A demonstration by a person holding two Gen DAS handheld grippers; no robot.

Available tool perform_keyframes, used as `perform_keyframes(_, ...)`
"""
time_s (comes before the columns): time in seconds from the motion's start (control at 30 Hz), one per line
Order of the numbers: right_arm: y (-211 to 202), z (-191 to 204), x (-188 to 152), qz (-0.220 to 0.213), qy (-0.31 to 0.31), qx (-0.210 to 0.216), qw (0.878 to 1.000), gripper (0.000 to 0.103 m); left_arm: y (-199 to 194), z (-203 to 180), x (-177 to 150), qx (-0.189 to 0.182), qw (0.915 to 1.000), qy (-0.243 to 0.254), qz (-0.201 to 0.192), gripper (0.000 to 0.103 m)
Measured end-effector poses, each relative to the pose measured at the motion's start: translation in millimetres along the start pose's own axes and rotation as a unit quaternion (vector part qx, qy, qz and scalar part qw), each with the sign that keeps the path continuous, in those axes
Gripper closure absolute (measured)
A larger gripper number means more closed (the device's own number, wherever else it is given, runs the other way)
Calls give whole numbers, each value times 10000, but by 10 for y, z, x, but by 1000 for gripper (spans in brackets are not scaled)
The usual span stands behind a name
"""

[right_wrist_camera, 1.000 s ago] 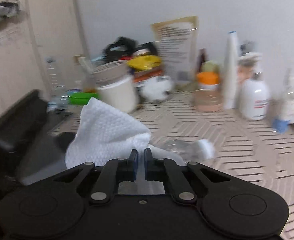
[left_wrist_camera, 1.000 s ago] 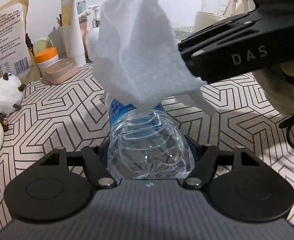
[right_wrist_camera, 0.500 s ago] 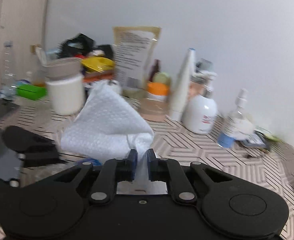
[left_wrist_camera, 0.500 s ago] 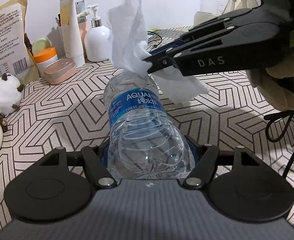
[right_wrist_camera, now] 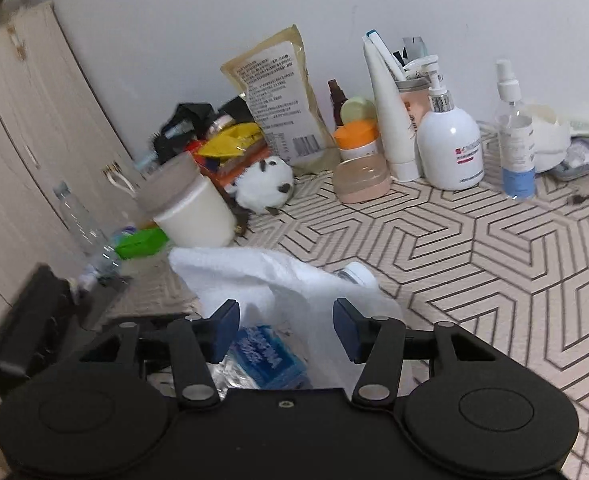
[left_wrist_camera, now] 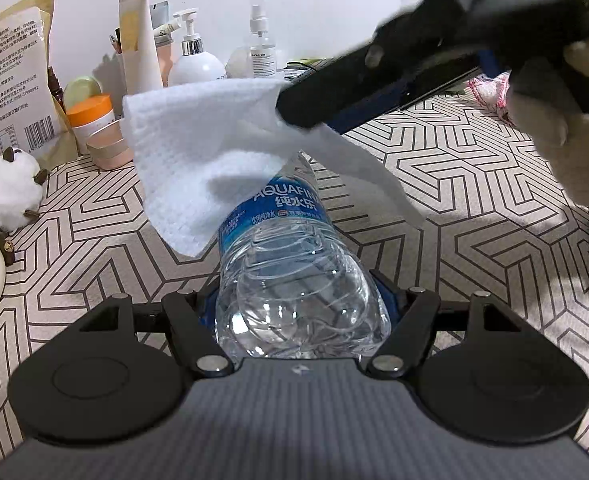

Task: Clean container

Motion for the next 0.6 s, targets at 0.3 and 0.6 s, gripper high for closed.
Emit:
perform_keyframes(0.3, -59, -63, 34, -207, 74, -66, 9997, 81, -3, -19, 2, 15, 10000, -5, 0, 32)
perform_keyframes(0.6, 123, 205, -141, 496, -255, 645, 9964, 97, -1, -6, 9, 22, 10000, -4, 1, 32)
Point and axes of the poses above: each gripper's, at about its wrist camera, not at the fingertips, and y roughly the way its jaws point, z to its left, x to its top, the point moved 9 cm from there along y, roughly the way its jaws point, and after that the axes turned 1 degree about -x, right-handed, at the moved point
